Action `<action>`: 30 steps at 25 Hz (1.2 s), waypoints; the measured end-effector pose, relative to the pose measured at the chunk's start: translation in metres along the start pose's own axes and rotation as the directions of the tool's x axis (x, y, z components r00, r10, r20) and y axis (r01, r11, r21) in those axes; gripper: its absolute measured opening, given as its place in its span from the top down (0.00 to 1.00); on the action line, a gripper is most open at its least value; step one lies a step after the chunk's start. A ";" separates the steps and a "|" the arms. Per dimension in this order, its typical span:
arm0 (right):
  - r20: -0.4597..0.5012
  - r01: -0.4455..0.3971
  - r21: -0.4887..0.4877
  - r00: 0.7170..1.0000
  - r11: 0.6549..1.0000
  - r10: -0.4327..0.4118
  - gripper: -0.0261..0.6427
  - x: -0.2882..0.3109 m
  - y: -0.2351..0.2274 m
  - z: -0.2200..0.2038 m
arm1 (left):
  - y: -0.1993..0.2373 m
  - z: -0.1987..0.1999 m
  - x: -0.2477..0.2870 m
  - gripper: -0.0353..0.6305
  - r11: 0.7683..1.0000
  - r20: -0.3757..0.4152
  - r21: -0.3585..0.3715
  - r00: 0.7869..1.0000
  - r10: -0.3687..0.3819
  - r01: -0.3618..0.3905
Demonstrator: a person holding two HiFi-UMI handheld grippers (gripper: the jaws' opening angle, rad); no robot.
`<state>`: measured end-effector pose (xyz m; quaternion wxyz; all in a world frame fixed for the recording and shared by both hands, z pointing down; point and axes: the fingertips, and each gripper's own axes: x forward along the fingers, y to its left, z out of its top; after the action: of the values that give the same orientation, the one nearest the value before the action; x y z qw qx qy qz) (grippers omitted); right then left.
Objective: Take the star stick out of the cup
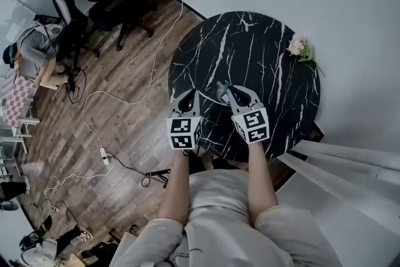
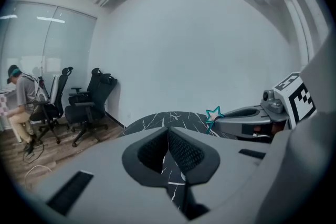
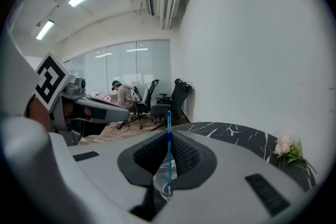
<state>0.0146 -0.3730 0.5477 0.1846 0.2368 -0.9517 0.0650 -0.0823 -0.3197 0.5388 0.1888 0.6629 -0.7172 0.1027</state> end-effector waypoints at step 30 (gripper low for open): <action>-0.068 0.527 0.207 0.848 0.824 -0.525 0.89 -0.004 -0.003 0.029 | 0.044 0.065 0.056 0.91 0.870 -0.015 0.184 0.886 -0.464 0.458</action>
<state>0.0103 -0.3794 0.5197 0.1722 0.5082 -0.8358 0.1163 -0.1375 -0.3924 0.5067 0.1356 0.8306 -0.5287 0.1102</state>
